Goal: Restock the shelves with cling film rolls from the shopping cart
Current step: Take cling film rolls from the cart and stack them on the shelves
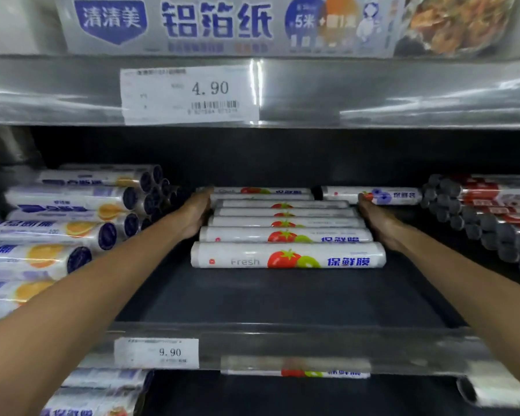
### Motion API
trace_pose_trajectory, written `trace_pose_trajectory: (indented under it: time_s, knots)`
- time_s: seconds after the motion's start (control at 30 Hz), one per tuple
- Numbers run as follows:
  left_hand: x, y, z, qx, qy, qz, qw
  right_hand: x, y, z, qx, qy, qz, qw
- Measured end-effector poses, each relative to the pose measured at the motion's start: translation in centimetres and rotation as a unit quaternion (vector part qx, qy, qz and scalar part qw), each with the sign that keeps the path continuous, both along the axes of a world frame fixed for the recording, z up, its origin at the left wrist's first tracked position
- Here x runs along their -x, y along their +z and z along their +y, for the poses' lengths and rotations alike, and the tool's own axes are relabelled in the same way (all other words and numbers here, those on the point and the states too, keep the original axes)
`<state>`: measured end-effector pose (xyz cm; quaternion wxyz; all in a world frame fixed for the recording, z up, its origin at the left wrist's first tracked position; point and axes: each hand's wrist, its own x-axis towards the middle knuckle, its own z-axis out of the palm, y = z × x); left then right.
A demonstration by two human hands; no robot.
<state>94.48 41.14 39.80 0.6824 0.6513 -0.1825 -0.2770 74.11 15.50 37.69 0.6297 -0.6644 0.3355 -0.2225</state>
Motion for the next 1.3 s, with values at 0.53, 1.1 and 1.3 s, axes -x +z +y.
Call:
trace_pose_trajectory:
  time_s: [0.53, 1.1, 1.3]
  knots:
    - [-4.2, -1.0, 1.6, -0.031, 0.052, 0.009, 0.998, -5.4, -0.7, 2.0, -0.011, 0.035, 0.014, 0.999]
    - [1.7, -2.8, 10.5, -0.151, -0.099, -0.200, 0.963, 4.9, 0.7, 7.2, 0.120, 0.309, 0.001, 0.944]
    - [2.7, -3.5, 11.3, -0.179, -0.077, -0.306, 0.932, 5.1, -0.2, 8.5, 0.210, 0.227, 0.034, 0.950]
